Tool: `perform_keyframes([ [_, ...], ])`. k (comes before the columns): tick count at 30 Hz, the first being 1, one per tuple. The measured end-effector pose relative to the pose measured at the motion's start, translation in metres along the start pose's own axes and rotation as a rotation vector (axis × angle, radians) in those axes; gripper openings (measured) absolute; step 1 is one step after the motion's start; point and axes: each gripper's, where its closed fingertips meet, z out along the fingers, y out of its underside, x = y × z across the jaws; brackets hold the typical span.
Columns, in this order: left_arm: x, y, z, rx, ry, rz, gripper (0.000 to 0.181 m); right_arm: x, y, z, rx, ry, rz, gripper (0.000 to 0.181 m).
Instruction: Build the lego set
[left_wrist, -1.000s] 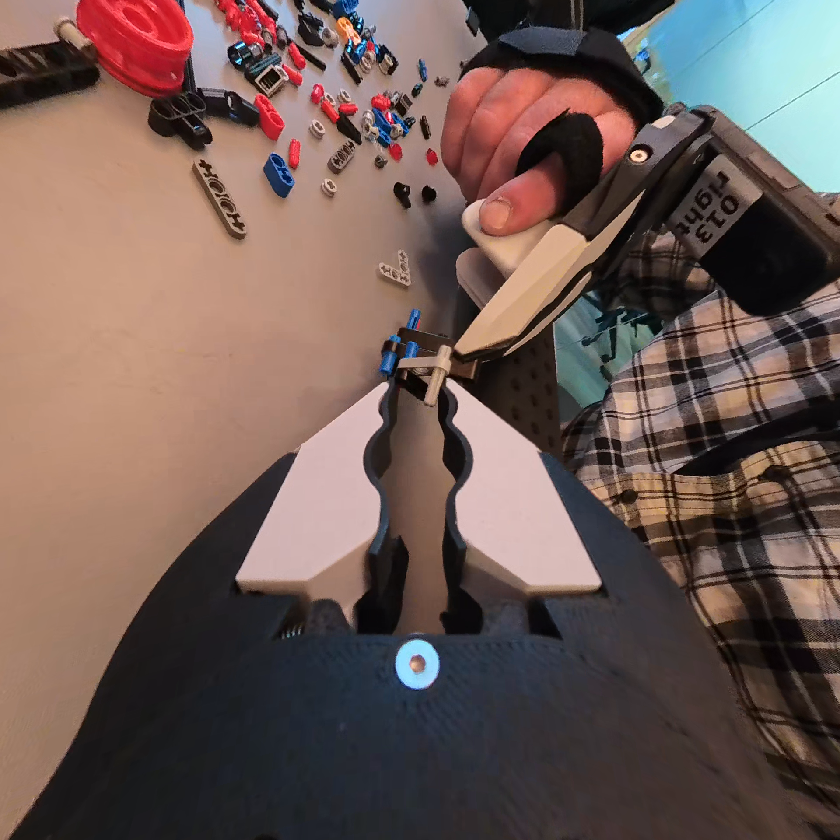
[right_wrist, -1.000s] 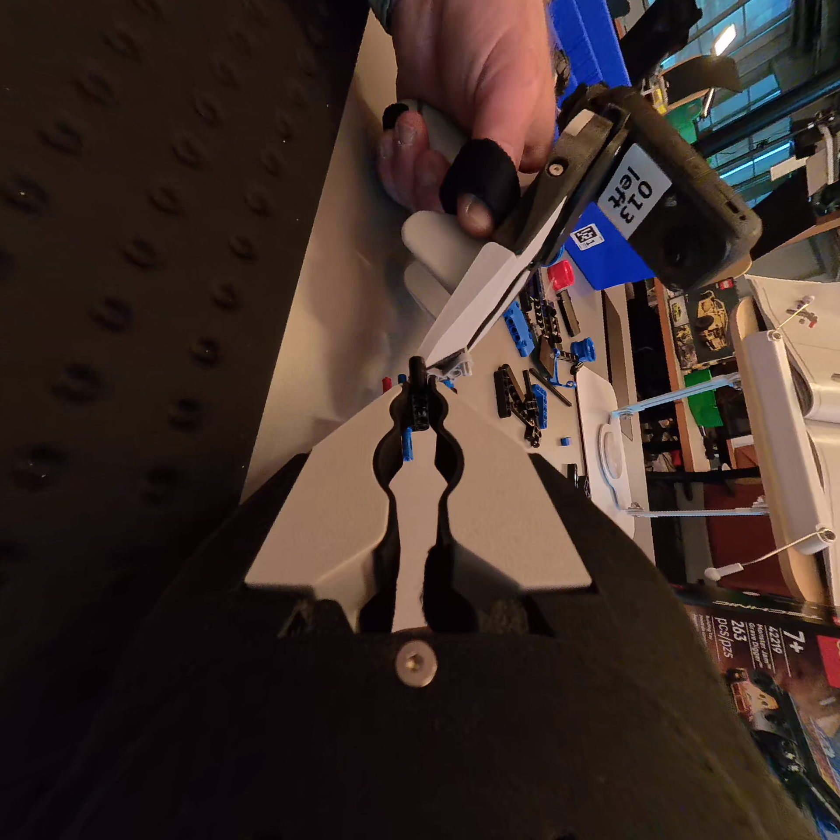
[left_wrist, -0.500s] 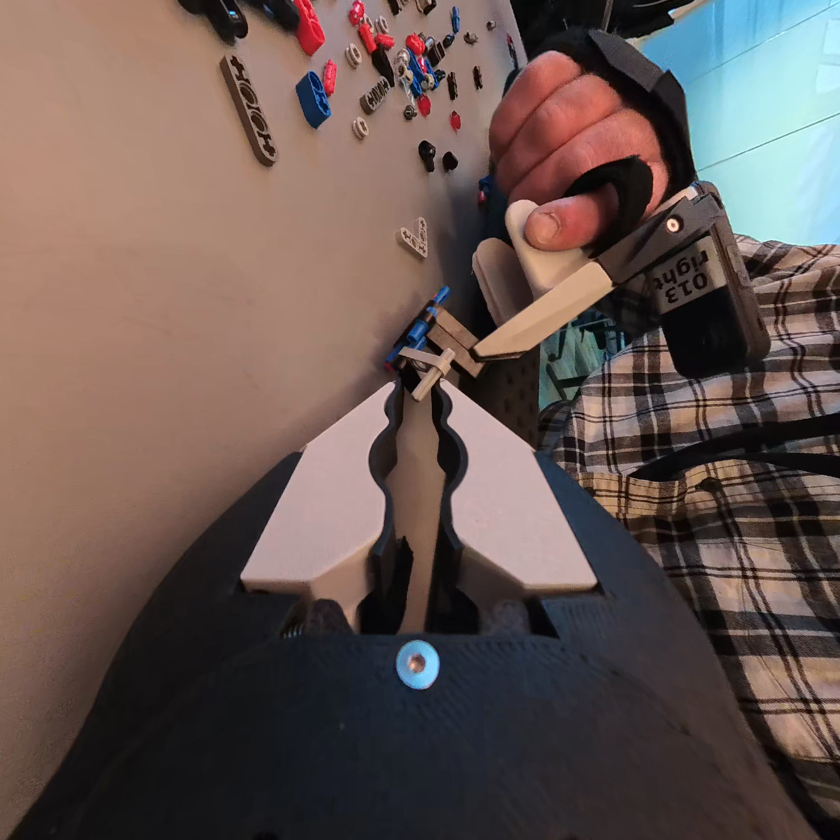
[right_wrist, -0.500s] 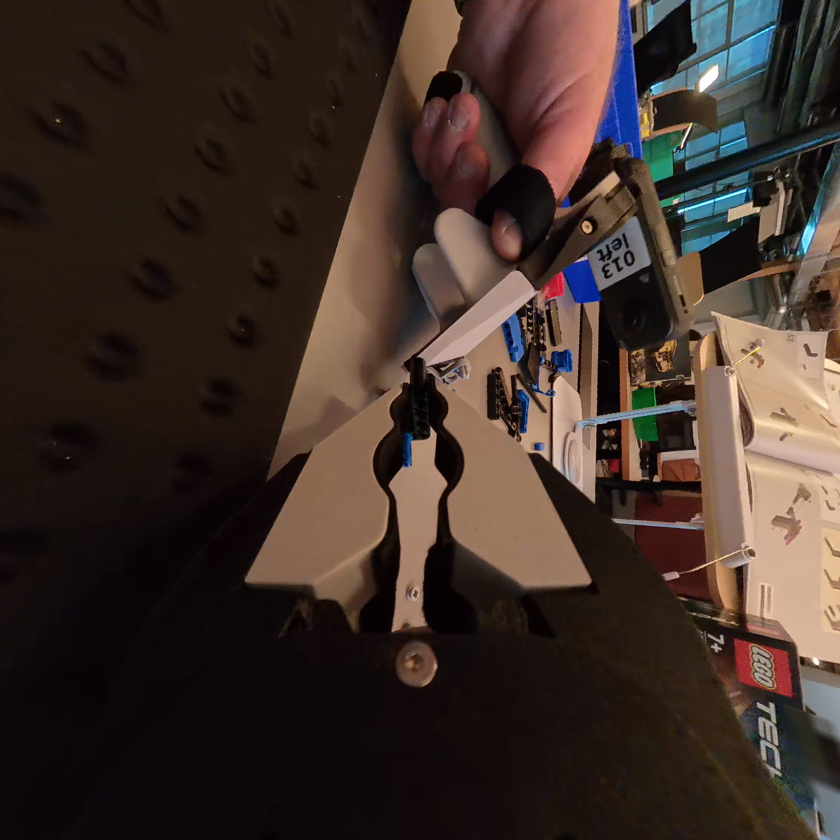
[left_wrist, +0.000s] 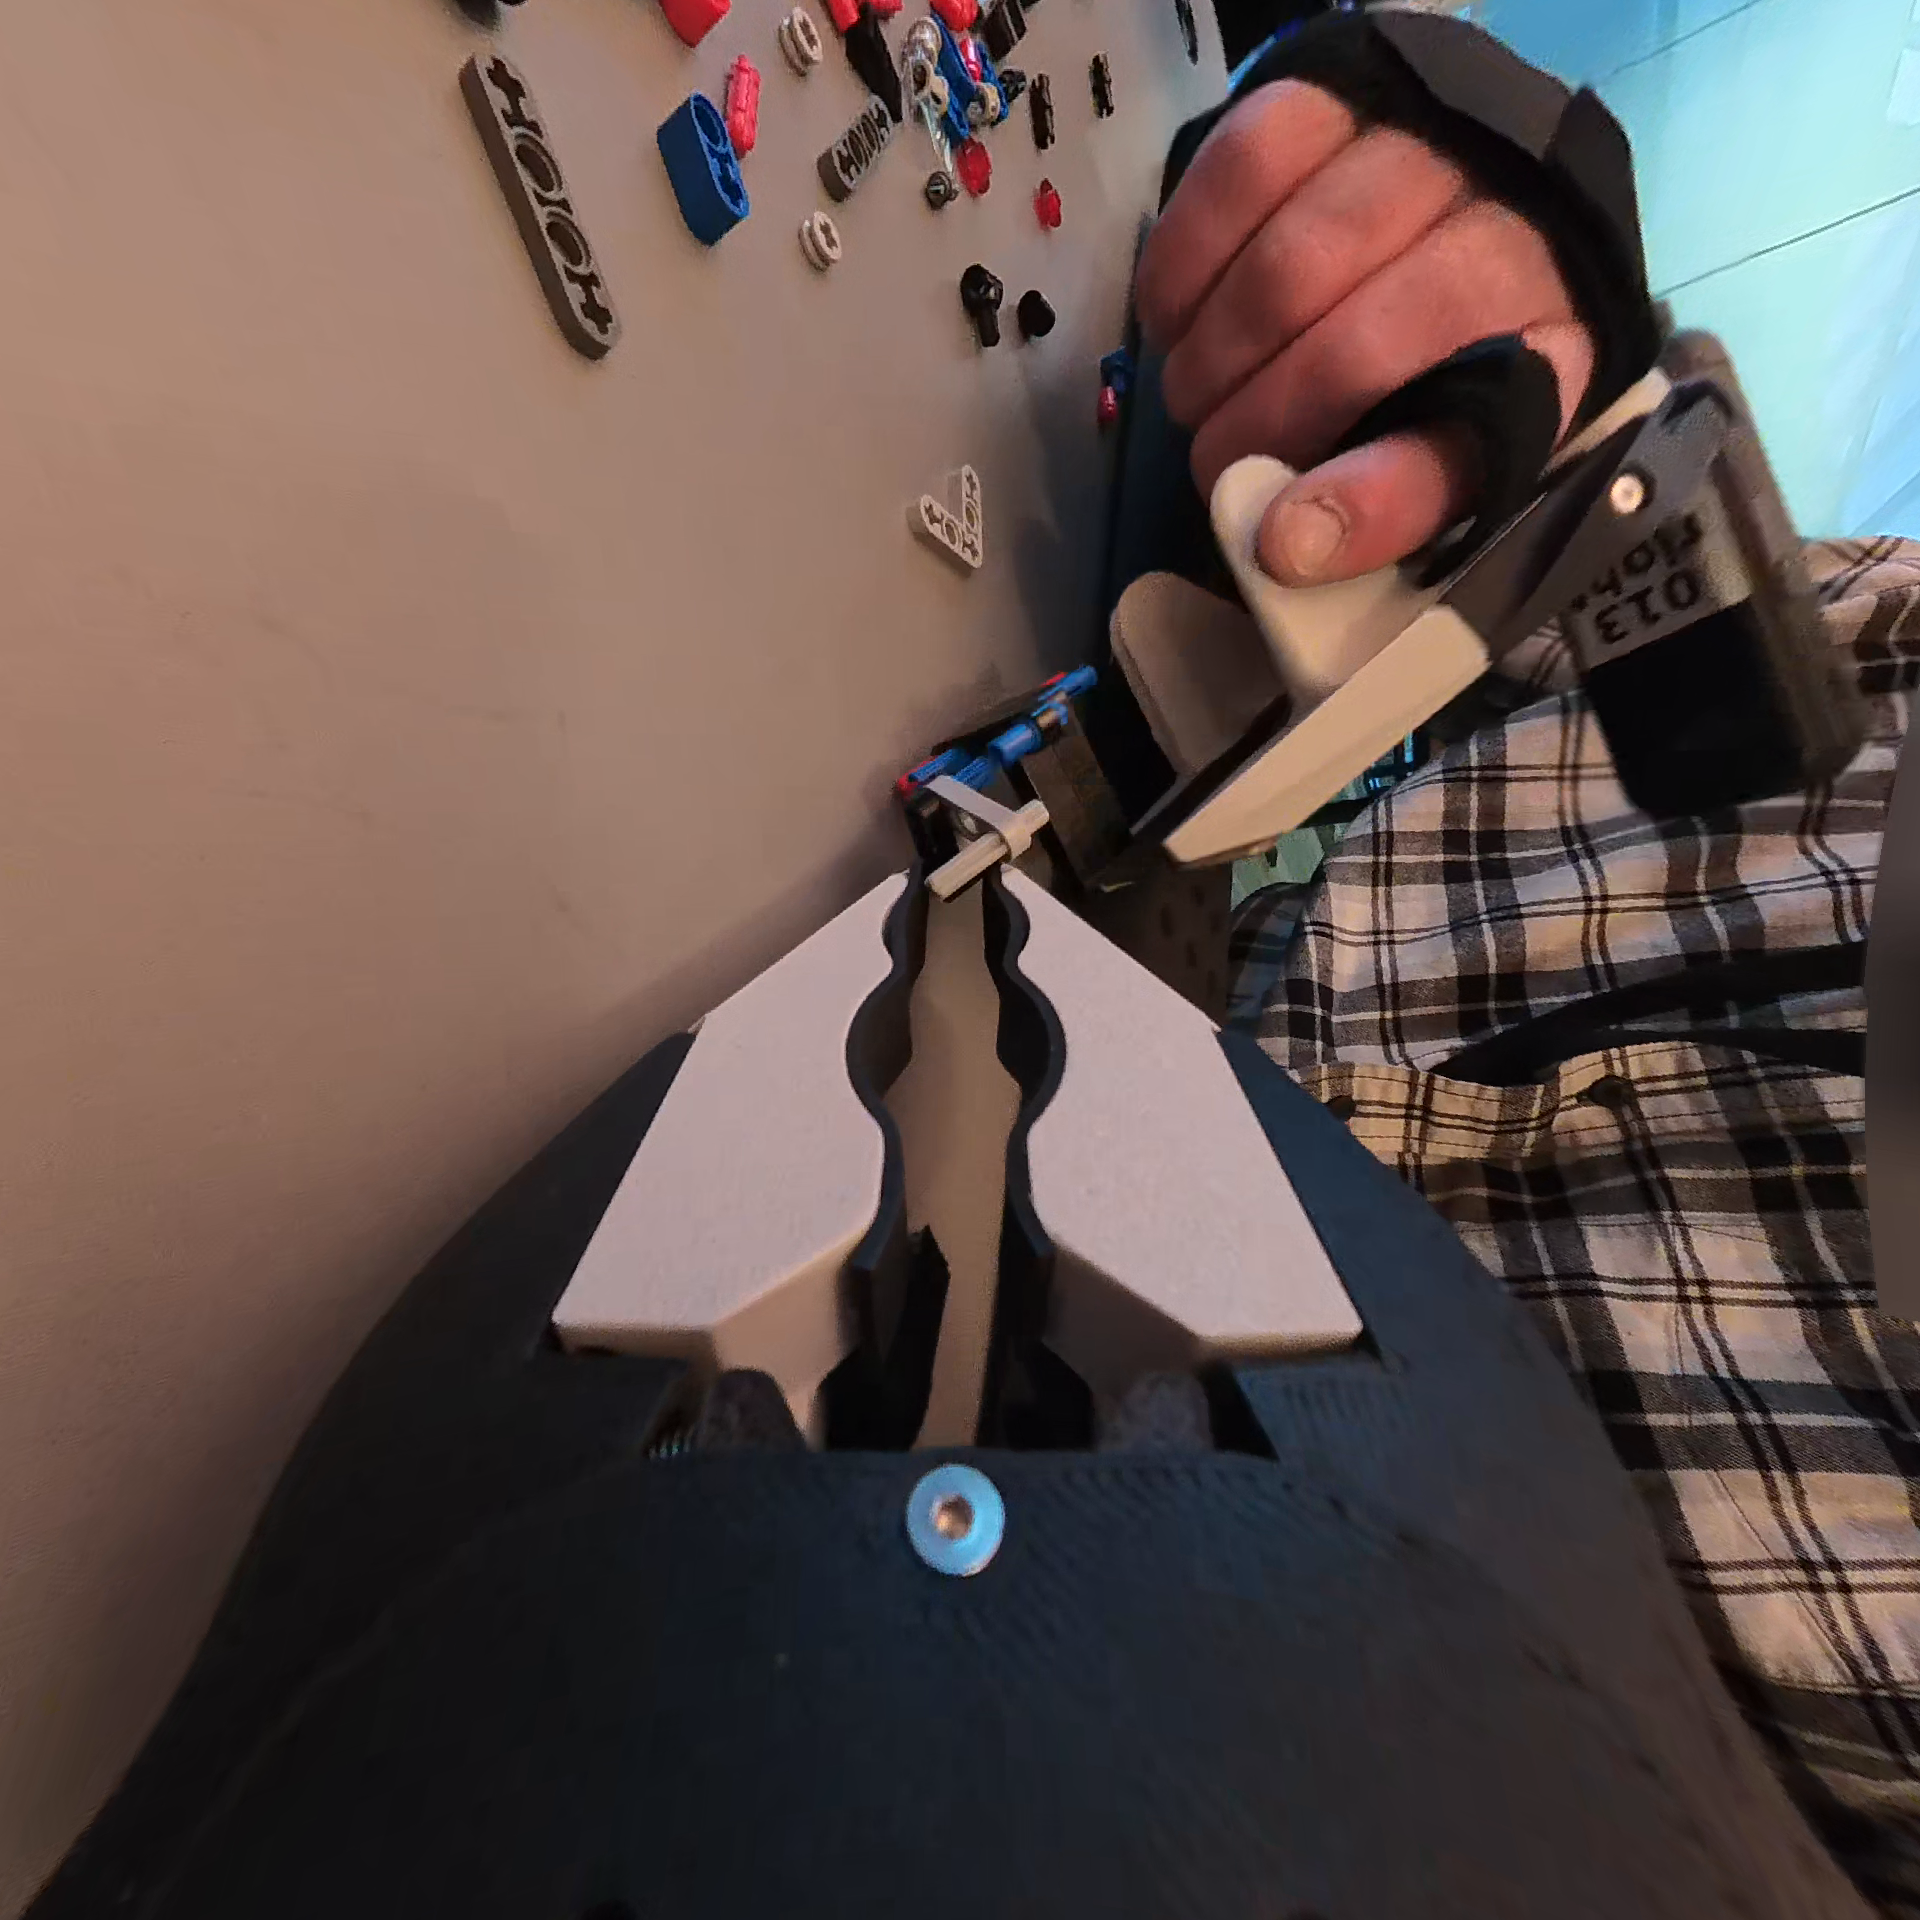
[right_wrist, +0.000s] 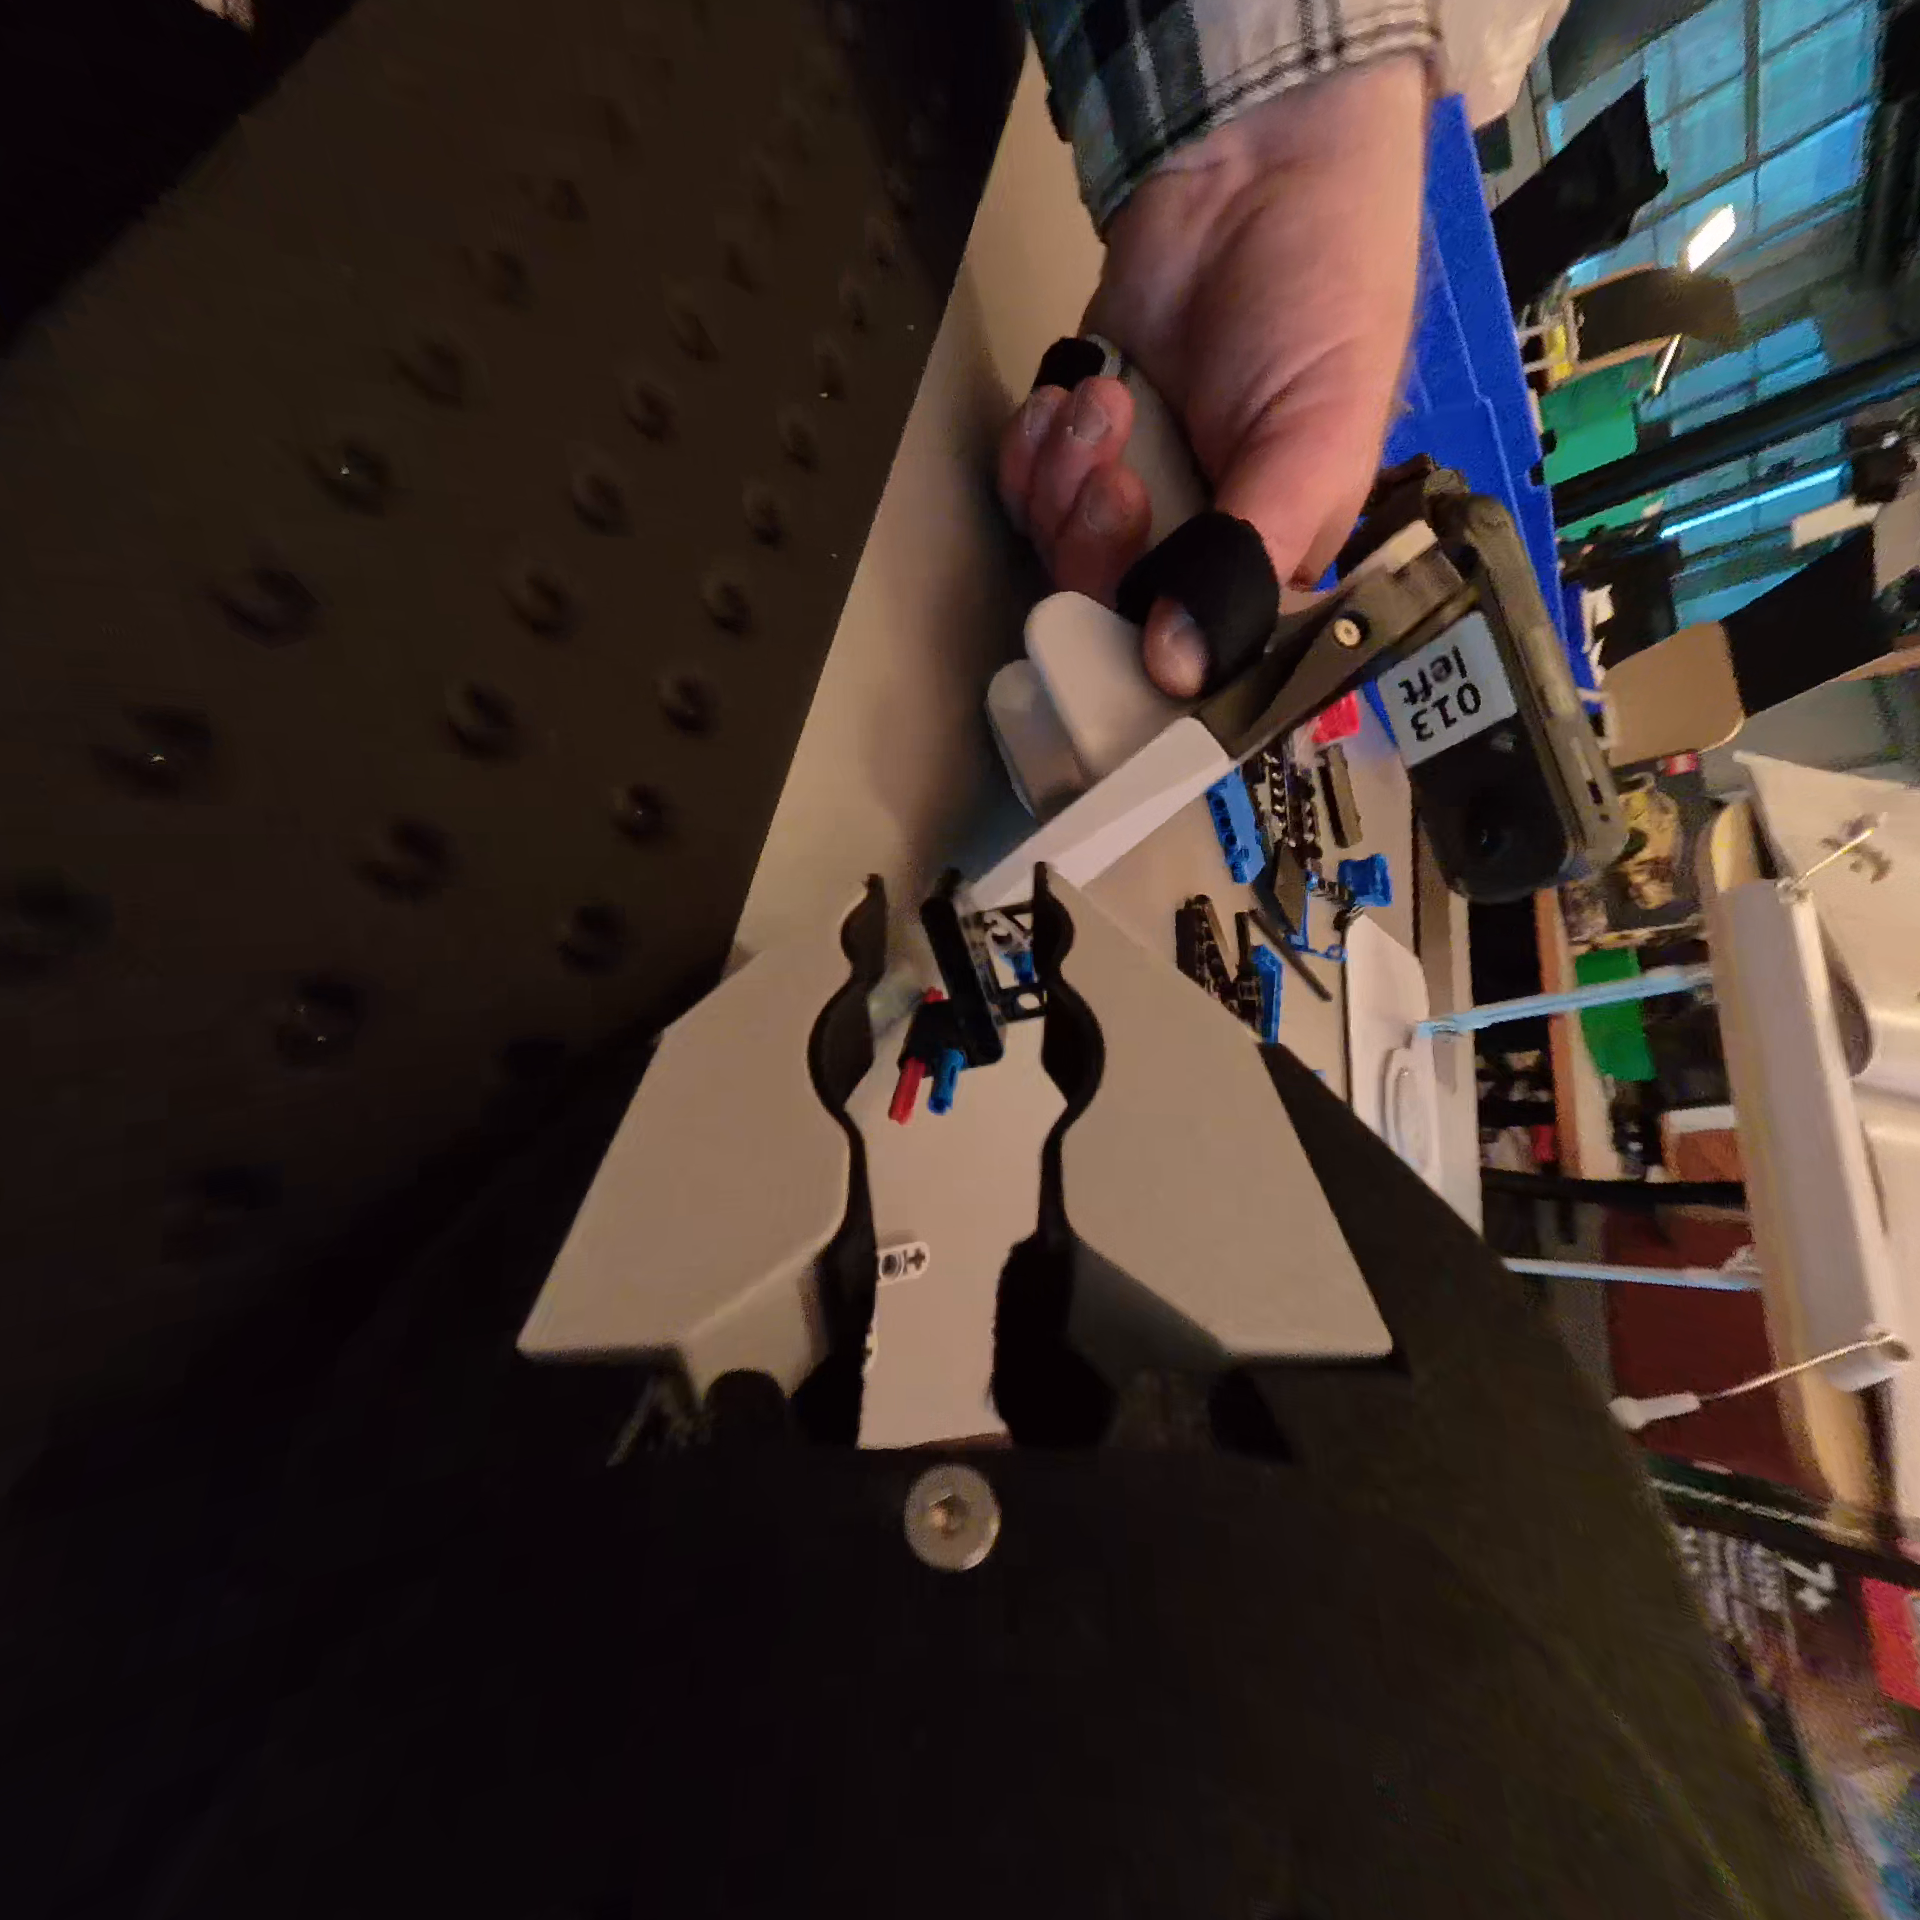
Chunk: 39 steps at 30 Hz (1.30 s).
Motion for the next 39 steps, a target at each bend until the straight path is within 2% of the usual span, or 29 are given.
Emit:
perform_keyframes([
  [2,-0.001,0.0,0.002,-0.008,-0.011,0.01,0.008,0.006,0.002,-0.006,0.025,-0.012,0.084,0.038],
  [3,-0.001,0.0,0.002,-0.009,-0.013,0.013,0.008,0.009,0.001,-0.011,0.059,-0.03,0.157,0.037],
  [6,0.0,0.0,0.002,-0.009,-0.012,0.02,0.008,0.031,0.003,-0.024,0.169,-0.061,0.458,0.021],
  [8,0.0,0.0,0.003,-0.011,-0.017,0.03,0.008,0.034,0.016,-0.02,0.154,-0.127,0.637,0.015],
  [10,0.0,0.0,0.004,-0.014,-0.021,0.039,0.008,0.032,0.029,-0.011,0.086,-0.142,0.706,0.011],
  [13,0.001,-0.002,0.005,-0.013,-0.02,0.045,0.008,0.018,0.043,0.003,-0.022,-0.217,0.733,0.011],
  [17,0.001,-0.001,0.006,-0.021,-0.021,0.053,0.008,0.015,0.039,0.006,-0.011,-0.258,0.75,0.0],
  [28,0.0,0.001,0.008,-0.043,-0.04,0.081,0.008,0.013,0.035,0.006,0.023,-0.256,0.758,0.0],
  [39,0.007,-0.003,0.006,0.001,-0.038,0.167,0.007,0.014,0.042,0.006,0.018,-0.238,0.791,0.0],
])
